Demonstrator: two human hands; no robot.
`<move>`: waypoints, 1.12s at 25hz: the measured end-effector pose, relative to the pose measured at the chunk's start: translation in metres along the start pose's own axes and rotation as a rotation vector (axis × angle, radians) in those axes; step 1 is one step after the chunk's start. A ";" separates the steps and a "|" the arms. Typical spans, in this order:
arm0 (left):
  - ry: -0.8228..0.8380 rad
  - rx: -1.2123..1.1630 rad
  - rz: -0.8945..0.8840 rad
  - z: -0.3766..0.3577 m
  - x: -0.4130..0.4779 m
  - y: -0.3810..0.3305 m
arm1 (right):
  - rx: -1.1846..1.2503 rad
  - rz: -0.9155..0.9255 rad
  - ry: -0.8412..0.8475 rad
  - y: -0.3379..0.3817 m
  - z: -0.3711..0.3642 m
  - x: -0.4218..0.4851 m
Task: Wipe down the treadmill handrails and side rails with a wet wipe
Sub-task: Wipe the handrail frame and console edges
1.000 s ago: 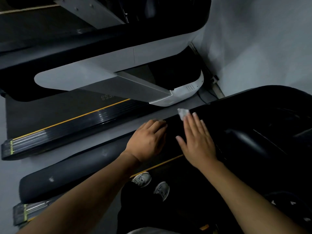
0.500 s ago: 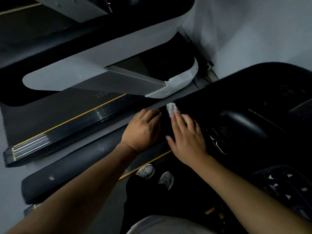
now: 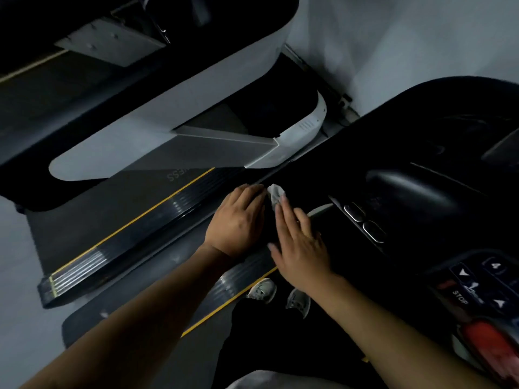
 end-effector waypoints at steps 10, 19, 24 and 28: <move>0.255 -0.064 -0.285 0.002 -0.024 0.008 | 0.604 -0.240 -0.243 0.041 -0.015 -0.003; 0.239 -0.115 -0.351 -0.003 -0.028 0.014 | 0.996 -0.756 -0.550 0.054 -0.024 0.035; 0.236 -0.138 -0.309 0.002 -0.024 0.009 | 1.137 -0.836 -0.560 0.017 -0.015 0.048; 0.221 -0.115 -0.380 0.003 -0.027 0.009 | 1.004 -0.695 -0.483 0.056 -0.013 0.031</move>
Point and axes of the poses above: each hand's wrist, its own x-axis towards the middle knuckle, its own z-axis out of the back of the hand, y = z × x, the point moved 7 cm from there along x, towards the middle knuckle, and after that the axes turned 4 degrees about y, right-handed, at the moved point
